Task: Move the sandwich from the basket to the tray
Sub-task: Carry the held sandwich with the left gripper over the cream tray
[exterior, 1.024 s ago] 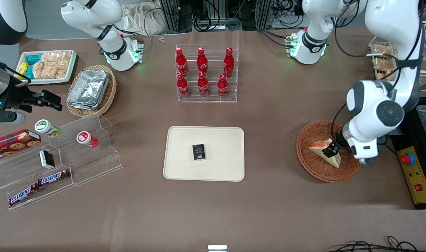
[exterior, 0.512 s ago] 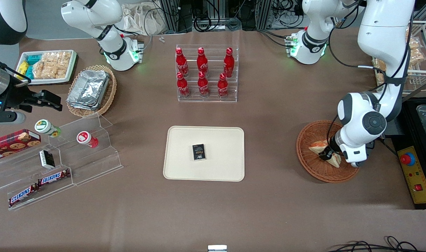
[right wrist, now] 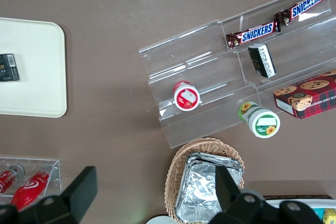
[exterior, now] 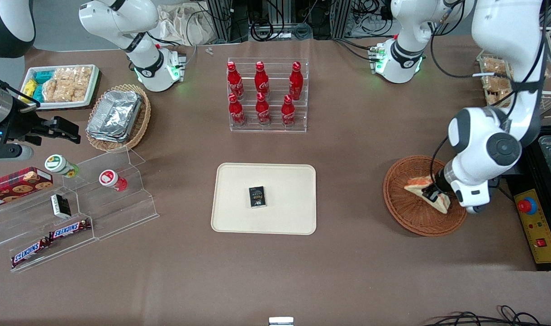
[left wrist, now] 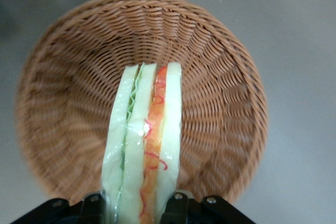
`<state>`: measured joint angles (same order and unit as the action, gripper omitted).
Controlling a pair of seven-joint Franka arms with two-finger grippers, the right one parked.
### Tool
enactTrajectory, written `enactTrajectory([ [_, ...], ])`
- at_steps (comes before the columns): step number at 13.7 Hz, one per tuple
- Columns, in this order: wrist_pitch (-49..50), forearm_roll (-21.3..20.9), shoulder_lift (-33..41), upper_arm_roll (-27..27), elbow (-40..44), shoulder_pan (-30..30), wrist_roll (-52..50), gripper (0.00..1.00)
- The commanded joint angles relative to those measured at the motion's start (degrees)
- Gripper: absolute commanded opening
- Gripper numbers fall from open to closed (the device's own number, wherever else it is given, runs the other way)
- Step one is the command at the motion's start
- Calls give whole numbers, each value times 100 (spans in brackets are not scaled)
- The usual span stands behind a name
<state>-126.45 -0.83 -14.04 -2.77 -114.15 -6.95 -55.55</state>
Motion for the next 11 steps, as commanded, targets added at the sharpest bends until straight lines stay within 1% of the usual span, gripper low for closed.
enactTrajectory([
  [1, 1049, 4, 340, 468, 576, -158, -105, 0],
  [3, 1446, 13, 297, 1178, 981, -158, -70, 0],
  [4, 1448, -22, 279, 1539, 1017, -158, -18, 0],
  [7, 1054, -83, 34, 2419, 1105, -219, 605, 0],
  [9, 982, -75, -308, 2596, 1228, -438, 878, 0],
  [10, 956, -118, -484, 2597, 1307, -683, 931, 0],
  [11, 782, -310, -677, 2597, 1325, -859, 958, 0],
])
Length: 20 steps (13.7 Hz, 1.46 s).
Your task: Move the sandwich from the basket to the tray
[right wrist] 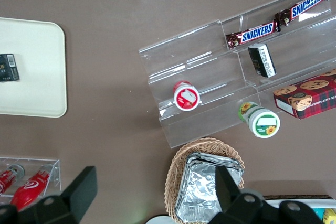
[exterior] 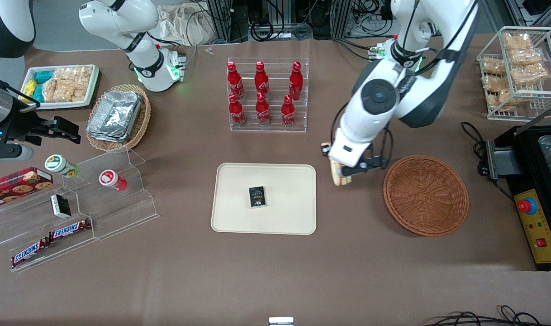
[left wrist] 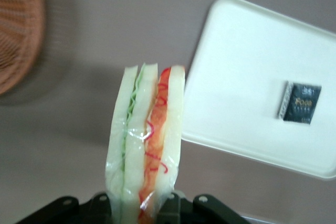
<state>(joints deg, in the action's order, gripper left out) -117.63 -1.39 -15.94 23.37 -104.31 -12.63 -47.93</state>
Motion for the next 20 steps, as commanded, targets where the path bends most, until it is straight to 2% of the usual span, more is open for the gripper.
enactTrajectory([
  [1, -415, -500, -698, -8, 333, -441, 188, 0],
  [3, -926, -695, -1085, -17, 350, -574, 197, 0],
  [6, -1402, -1353, -1586, -17, 420, -635, 92, 0],
  [8, -1604, -1478, -1868, -25, 578, -644, 83, 1],
  [9, -1744, -1513, -1991, -34, 674, -644, 83, 7],
  [12, -1965, -1863, -2263, -69, 772, -644, 39, 14],
  [14, -1974, -2127, -2430, -130, 833, -635, -40, 15],
  [15, -1974, -2224, -2527, -148, 938, -644, -154, 24],
  [16, -1974, -2295, -2693, -157, 1087, -644, -303, 55],
  [17, -1974, -2313, -2852, -157, 1262, -644, -391, 100],
  [20, -1931, -2287, -2766, -140, 1335, -592, -497, 100],
])
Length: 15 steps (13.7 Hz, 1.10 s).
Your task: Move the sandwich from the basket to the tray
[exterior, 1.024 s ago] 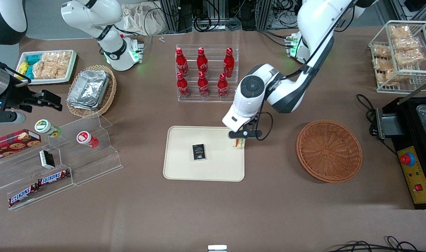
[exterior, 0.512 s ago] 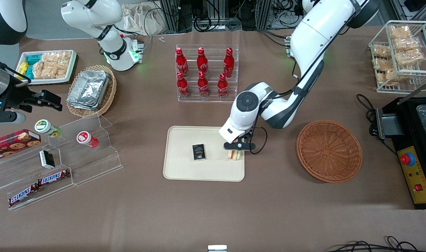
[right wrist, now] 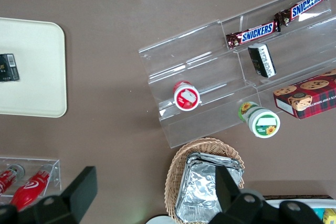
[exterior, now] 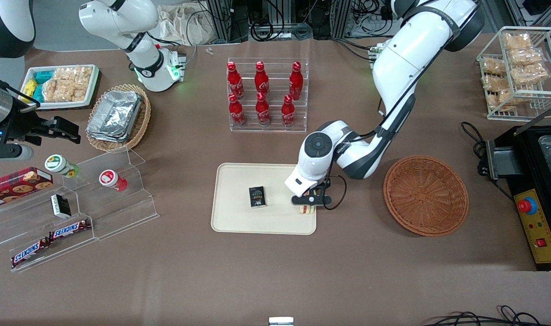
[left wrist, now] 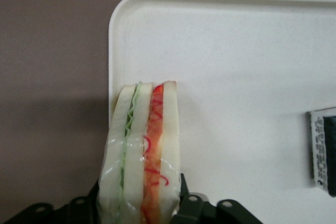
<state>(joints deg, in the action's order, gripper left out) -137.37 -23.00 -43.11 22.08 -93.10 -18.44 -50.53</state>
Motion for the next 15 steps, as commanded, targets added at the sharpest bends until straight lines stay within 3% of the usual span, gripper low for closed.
enactTrajectory([
  [1, 78, -91, 151, -10, 187, -2, -325, 100],
  [3, 524, 31, 599, -11, 187, 103, -544, 100],
  [5, 1270, 697, 1170, 147, 205, 454, -362, 100],
  [10, 2985, 1683, 2410, 139, 266, 1148, 973, 100],
  [14, 3935, 2166, 3140, 78, 257, 1869, 1844, 100],
  [15, 4050, 2281, 3350, -140, 214, 1940, 2080, 100],
])
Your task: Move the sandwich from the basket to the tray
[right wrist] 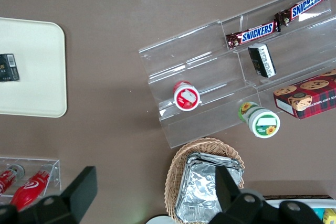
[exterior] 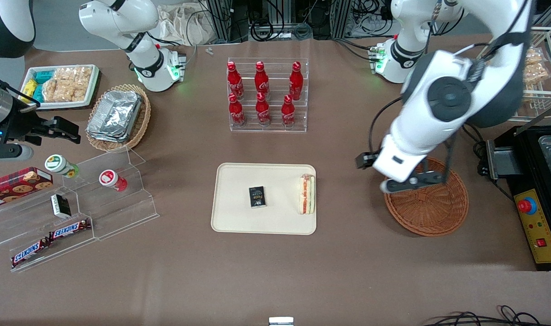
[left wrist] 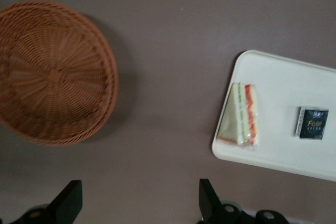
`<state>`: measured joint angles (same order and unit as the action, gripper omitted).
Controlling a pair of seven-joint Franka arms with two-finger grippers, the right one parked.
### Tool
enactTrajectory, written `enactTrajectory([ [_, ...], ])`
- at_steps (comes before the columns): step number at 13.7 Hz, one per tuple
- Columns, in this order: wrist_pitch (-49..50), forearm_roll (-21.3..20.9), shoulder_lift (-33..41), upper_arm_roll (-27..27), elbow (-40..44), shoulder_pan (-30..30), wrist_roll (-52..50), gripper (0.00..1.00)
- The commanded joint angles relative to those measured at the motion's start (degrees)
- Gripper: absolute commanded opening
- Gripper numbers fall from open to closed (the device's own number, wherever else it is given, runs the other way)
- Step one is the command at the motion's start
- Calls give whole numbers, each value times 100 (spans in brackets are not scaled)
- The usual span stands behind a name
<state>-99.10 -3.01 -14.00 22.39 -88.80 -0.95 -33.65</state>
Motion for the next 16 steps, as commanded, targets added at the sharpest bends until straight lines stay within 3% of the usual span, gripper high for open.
enactTrajectory([
  [1, 416, 414, 633, -496, -243, 157, 708, 100],
  [4, 865, 573, 1353, -1454, -514, 17, 1482, 100],
  [7, 980, 565, 2293, -2553, -1304, -440, 2414, 100],
  [9, 998, 468, 2568, -2608, -1500, -450, 2460, 100],
  [16, 1472, 354, 1892, -2310, -446, -459, 2398, 100],
])
